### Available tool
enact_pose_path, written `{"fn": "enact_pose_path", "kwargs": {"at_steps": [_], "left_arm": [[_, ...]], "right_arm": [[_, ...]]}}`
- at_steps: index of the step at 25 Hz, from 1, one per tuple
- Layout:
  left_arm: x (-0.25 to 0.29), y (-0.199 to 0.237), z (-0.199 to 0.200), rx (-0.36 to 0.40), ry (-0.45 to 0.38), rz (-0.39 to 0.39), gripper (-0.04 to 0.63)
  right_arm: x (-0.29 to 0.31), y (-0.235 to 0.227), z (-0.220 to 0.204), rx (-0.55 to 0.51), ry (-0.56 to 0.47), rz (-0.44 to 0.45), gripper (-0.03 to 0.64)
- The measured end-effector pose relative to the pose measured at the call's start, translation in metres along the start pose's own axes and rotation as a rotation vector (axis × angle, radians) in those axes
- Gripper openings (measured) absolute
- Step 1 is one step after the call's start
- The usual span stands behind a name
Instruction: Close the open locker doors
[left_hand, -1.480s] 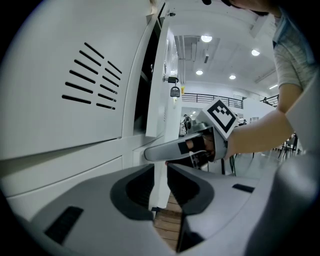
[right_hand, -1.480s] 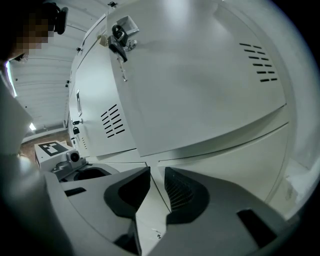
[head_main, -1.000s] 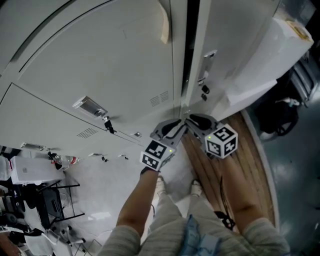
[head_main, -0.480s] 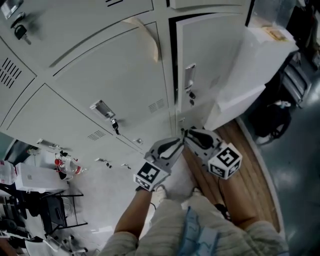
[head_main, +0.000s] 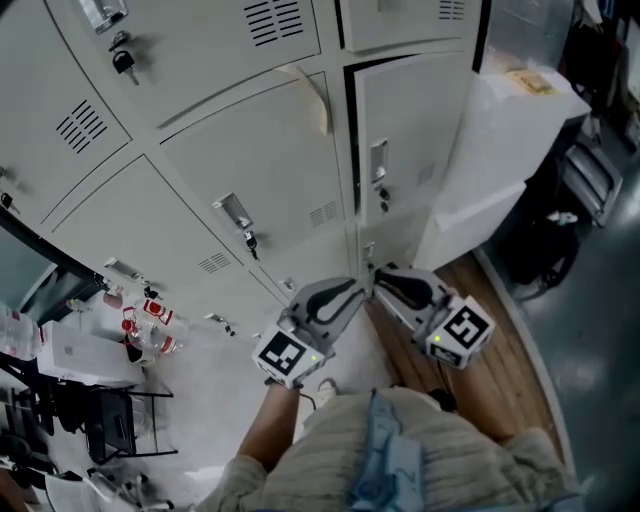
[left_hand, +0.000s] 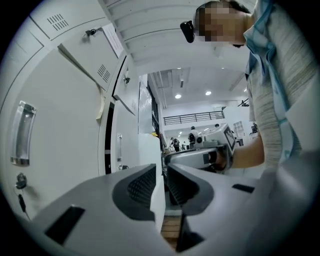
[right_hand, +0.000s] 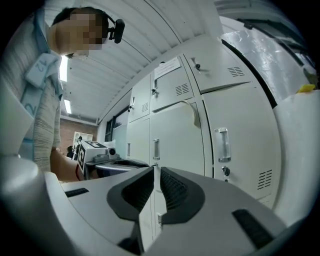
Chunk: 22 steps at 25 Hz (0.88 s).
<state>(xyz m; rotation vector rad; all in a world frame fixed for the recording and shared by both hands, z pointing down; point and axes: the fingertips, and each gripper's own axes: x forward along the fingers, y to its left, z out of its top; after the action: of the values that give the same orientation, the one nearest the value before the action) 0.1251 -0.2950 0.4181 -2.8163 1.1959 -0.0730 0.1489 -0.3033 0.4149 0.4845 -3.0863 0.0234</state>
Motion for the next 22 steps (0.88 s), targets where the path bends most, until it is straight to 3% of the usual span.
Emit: {"fn": "enact_pose_path", "kwargs": {"at_steps": [3, 10, 18, 20, 22], "left_arm": [[-0.008, -0.007, 0.008, 0.007, -0.011, -0.001, 0.067], [-0.015, -0.019, 0.026, 0.045, -0.047, -0.032, 0.067], [-0.037, -0.027, 0.035, 0.061, -0.058, -0.017, 0.064], [-0.041, -0.027, 0.033, 0.058, -0.057, -0.005, 0.005], [-0.043, -0.027, 0.033, 0.052, -0.054, 0.002, 0.005]], "right_arm": [[-0.005, 0.019, 0.007, -0.01, -0.014, 0.036, 0.003], [-0.001, 0.044, 0.021, -0.148, -0.017, 0.085, 0.002], [0.004, 0.065, 0.027, -0.144, -0.033, 0.147, 0.002], [0.007, 0.067, 0.027, -0.145, -0.037, 0.16, 0.002], [0.009, 0.069, 0.029, -0.147, -0.046, 0.171, 0.002]]}}
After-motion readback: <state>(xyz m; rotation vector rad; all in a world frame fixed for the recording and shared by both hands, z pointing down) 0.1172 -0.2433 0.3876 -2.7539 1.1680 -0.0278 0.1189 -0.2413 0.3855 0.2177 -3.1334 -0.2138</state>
